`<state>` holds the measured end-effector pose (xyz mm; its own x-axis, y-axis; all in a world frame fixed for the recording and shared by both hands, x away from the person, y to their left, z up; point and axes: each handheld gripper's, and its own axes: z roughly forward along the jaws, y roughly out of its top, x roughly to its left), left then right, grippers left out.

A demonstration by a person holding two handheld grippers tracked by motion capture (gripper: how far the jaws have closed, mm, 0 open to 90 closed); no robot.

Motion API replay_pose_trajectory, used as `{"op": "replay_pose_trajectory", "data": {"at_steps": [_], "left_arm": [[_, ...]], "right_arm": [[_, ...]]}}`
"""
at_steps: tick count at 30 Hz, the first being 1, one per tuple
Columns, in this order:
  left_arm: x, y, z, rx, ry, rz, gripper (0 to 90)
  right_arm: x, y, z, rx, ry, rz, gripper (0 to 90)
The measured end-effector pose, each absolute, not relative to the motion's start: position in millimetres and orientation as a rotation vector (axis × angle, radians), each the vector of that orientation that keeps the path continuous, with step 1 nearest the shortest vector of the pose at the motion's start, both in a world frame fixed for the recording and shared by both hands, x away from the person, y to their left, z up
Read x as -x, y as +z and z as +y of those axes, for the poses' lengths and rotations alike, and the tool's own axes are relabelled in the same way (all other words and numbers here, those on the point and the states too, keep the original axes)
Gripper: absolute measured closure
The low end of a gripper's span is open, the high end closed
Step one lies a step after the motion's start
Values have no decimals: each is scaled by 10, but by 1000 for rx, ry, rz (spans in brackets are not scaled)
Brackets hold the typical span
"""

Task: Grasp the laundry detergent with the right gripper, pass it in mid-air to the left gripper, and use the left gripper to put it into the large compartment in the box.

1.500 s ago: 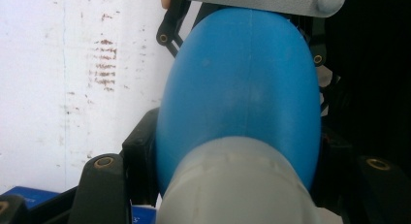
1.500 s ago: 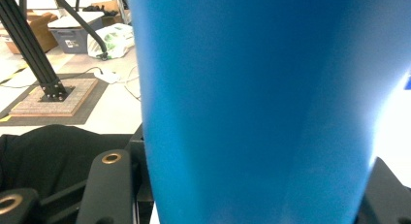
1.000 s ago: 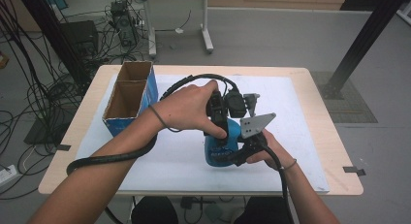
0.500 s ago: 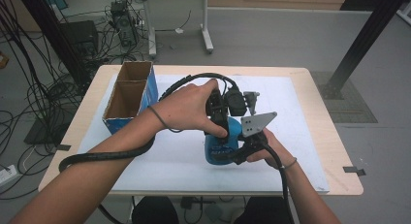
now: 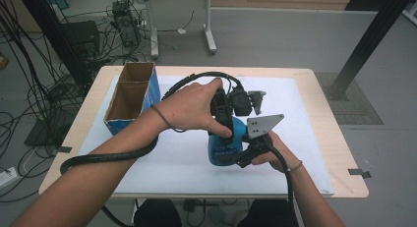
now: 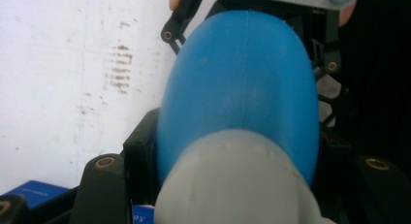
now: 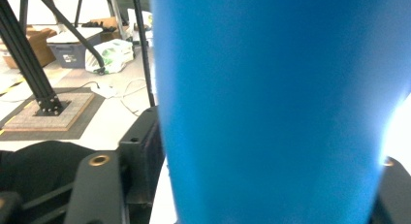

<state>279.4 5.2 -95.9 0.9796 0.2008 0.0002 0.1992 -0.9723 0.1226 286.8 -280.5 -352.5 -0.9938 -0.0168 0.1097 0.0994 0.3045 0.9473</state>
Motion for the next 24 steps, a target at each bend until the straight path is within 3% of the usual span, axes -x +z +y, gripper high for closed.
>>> {"op": "replay_pose_trajectory", "data": {"at_steps": [13, 24], "left_arm": [[-2811, -976, 48, -3017, 27, 343, 377], [-2829, -1004, 28, -3026, 12, 360, 377]], "right_arm": [[-2803, -3571, -2884, 215, -1809, -2430, 152], [-2775, -3606, -2954, 248, -1809, -2434, 141]]}}
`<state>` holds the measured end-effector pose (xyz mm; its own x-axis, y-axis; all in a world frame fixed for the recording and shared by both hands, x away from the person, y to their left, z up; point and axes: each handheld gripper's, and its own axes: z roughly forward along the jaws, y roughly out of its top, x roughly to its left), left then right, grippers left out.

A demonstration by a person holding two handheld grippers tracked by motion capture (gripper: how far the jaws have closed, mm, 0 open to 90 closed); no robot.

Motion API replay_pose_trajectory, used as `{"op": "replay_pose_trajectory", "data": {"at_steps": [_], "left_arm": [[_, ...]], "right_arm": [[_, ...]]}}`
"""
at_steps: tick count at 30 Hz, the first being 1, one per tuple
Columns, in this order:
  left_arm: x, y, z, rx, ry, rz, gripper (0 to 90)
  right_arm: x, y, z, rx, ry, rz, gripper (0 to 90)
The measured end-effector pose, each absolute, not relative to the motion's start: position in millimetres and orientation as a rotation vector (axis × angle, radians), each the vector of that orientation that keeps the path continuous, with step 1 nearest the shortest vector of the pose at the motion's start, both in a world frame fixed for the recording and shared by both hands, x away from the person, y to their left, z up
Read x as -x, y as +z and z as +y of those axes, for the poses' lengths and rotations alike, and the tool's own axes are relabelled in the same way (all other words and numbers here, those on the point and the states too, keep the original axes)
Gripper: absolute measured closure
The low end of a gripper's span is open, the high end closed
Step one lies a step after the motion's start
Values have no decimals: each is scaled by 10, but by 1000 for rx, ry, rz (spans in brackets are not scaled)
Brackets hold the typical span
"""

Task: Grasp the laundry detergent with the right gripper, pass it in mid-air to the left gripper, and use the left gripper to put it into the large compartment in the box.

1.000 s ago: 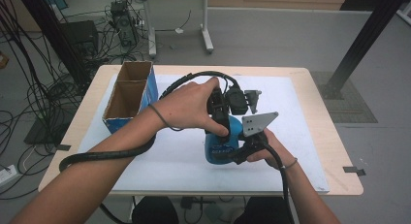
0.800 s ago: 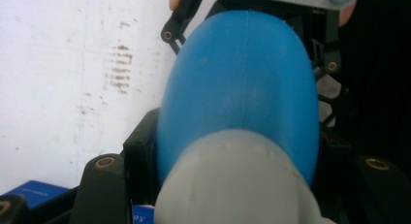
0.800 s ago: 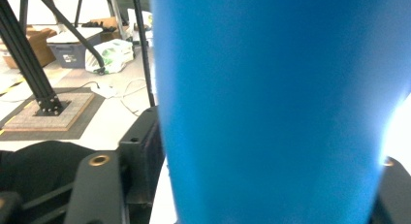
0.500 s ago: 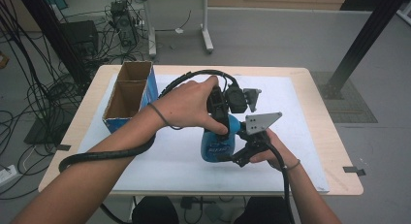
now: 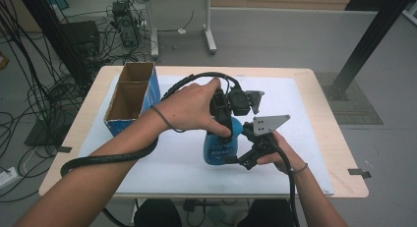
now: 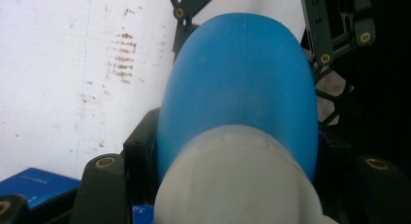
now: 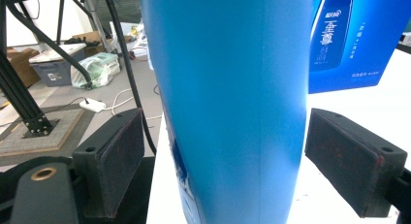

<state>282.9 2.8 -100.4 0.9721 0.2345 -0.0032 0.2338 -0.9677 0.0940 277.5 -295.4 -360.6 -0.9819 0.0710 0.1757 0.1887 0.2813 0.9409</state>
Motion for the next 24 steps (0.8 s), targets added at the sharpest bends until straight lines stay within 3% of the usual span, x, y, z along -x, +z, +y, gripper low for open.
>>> {"op": "replay_pose_trajectory", "data": {"at_steps": [24], "left_arm": [[-2822, -971, 97, -3003, 20, 391, 377]], "right_arm": [[-2702, -3558, -3269, 304, -1823, -2464, 130]]}}
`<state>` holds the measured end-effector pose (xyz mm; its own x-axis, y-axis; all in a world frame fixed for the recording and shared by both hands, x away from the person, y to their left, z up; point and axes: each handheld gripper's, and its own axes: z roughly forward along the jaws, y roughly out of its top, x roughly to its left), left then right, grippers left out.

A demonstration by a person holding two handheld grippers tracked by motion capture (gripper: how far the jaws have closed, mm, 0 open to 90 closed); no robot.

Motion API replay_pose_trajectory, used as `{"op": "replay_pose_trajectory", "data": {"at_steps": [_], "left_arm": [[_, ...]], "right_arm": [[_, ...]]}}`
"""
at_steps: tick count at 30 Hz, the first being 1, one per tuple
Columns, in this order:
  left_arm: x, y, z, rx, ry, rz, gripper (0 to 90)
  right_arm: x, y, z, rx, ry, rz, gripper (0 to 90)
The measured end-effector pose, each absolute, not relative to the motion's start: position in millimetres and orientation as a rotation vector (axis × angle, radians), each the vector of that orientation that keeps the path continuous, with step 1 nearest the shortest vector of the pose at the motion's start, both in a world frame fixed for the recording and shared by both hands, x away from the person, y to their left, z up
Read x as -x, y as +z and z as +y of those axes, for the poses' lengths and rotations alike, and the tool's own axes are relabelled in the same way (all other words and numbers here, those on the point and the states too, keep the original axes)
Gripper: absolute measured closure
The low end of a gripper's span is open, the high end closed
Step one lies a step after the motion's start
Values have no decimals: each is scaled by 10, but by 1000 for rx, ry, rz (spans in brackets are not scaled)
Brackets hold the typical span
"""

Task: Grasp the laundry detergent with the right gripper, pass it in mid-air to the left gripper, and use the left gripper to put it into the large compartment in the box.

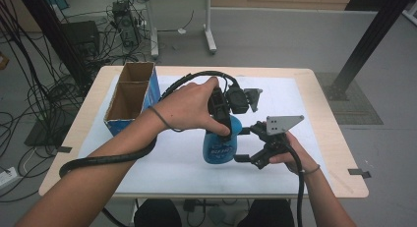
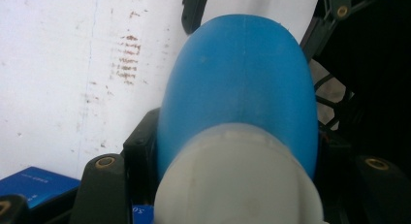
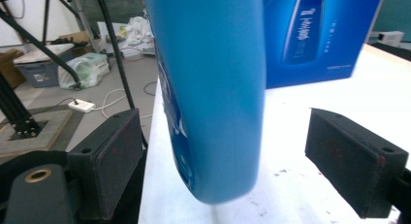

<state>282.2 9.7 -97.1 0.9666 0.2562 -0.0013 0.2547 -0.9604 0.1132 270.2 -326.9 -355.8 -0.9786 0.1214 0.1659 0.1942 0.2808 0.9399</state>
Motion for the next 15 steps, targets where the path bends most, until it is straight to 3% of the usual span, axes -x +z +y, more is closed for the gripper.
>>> {"op": "replay_pose_trajectory", "data": {"at_steps": [15], "left_arm": [[-2829, -1004, 164, -2986, 18, 419, 376]], "right_arm": [[-2547, -3515, -3774, 429, -1847, -2504, 118]]}}
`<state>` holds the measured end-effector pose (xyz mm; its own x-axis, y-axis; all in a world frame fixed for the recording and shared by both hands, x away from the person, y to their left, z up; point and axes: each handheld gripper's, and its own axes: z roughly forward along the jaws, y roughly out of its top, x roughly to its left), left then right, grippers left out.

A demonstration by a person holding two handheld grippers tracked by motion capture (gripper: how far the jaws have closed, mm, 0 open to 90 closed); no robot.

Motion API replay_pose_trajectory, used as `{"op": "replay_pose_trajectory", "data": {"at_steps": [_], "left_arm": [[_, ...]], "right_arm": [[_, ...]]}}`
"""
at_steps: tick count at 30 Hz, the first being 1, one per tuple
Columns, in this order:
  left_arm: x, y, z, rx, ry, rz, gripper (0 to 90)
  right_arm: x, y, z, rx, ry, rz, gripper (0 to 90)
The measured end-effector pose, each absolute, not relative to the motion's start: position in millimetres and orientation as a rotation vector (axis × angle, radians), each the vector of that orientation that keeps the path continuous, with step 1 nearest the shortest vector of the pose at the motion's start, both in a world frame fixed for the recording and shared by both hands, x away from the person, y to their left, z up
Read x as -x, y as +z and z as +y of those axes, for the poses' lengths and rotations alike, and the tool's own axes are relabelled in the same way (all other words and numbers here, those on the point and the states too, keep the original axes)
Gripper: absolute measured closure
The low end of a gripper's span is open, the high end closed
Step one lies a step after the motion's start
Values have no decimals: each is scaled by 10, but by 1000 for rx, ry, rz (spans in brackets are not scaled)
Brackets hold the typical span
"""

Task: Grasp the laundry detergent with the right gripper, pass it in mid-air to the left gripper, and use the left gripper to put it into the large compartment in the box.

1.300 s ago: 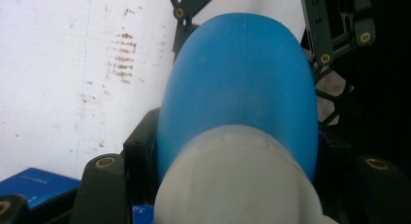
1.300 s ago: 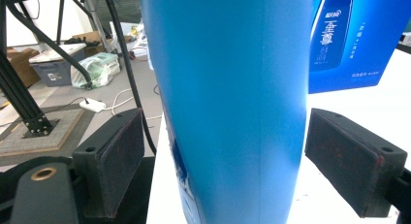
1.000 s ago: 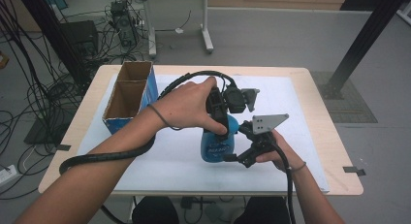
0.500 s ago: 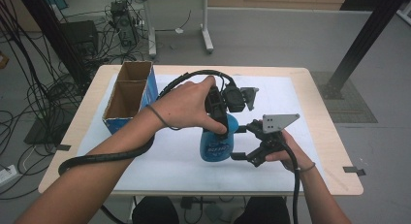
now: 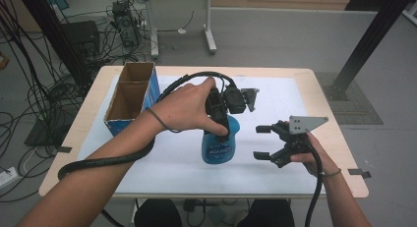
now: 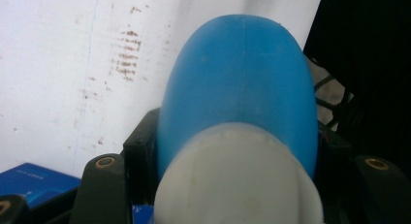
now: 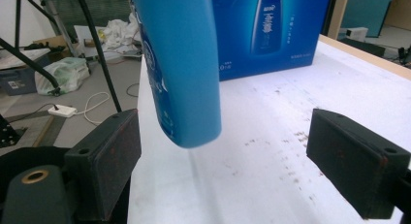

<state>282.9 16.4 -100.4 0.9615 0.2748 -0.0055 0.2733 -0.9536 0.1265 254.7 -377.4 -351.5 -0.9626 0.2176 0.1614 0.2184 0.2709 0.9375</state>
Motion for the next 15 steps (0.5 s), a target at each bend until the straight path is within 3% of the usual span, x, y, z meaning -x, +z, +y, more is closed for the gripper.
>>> {"op": "replay_pose_trajectory", "data": {"at_steps": [15], "left_arm": [[-2813, -970, 203, -2984, 36, 455, 376]], "right_arm": [[-2329, -3527, -4192, 645, -1878, -2557, 56]]}}
